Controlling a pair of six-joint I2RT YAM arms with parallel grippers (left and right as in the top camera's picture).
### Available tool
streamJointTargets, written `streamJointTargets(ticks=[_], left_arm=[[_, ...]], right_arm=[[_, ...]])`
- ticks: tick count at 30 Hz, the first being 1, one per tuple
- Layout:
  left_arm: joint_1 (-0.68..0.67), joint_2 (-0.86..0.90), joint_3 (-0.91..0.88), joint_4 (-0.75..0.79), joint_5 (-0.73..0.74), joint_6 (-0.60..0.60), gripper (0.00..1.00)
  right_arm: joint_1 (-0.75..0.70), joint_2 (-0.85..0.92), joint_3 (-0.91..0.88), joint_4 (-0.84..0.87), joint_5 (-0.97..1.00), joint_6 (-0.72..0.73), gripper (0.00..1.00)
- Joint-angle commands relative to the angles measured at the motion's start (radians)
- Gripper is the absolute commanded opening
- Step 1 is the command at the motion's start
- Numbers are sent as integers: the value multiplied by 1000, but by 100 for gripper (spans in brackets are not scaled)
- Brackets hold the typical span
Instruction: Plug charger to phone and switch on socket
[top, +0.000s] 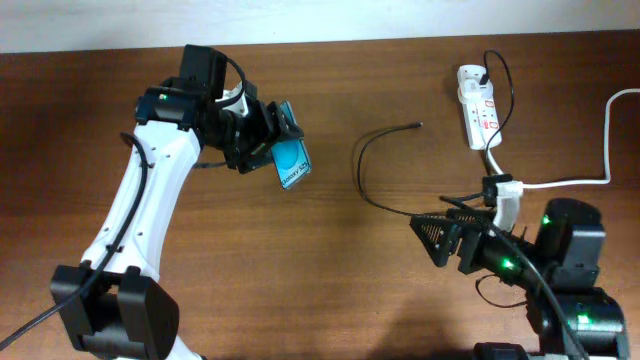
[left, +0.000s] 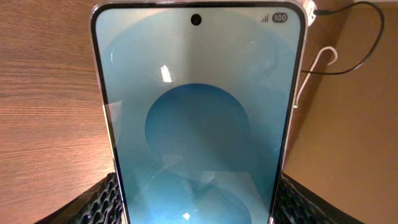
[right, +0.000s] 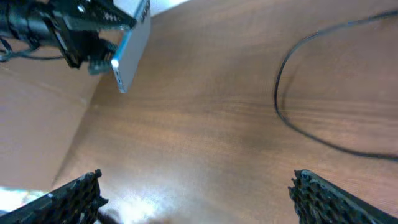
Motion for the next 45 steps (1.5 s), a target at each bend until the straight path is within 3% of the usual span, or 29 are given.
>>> streamJointTargets(ticks=[1,3,5,7,9,11,13,17,20,25,28,35,41,45], left_arm=[[3,-34,23,8,64,-26,19],[3,-34,23,9,67,-32,19],[3,-34,23,9,75,-32,18],[3,-34,23,9,75,-32,18],[3,-34,23,9,77,-32,18],[4,-34,23,9,77,-32,19],[4,-34,23,9,77,-32,19],[4,-34,23,10,77,-54,19],[3,-34,23,14,77,-66,19],[3,-34,23,19,77,-84,19],[3,-34,23,19,77,-84,19],[3,-34,23,20,77,-84,18],[3,-34,23,19,77,-84,17],[3,-34,23,19,77,-84,17]], right_arm=[[128,-5,-194,347,-77,-6,98],[266,-5,-258,542,60,121,98],[404,21,-268,579,330,262,98],[525,124,-268,769,362,287,98],[626,351,-268,1033,364,313,98],[663,508,-268,1278,362,363,95],[681,568,-268,1411,394,392,93],[750,573,-268,1470,646,391,93],[785,613,-268,1540,740,391,86],[785,748,-256,1739,739,392,79],[785,780,-220,1739,740,392,77],[785,783,-178,1737,754,392,62],[797,851,-149,1739,766,440,61],[799,857,-145,1738,769,440,50]])
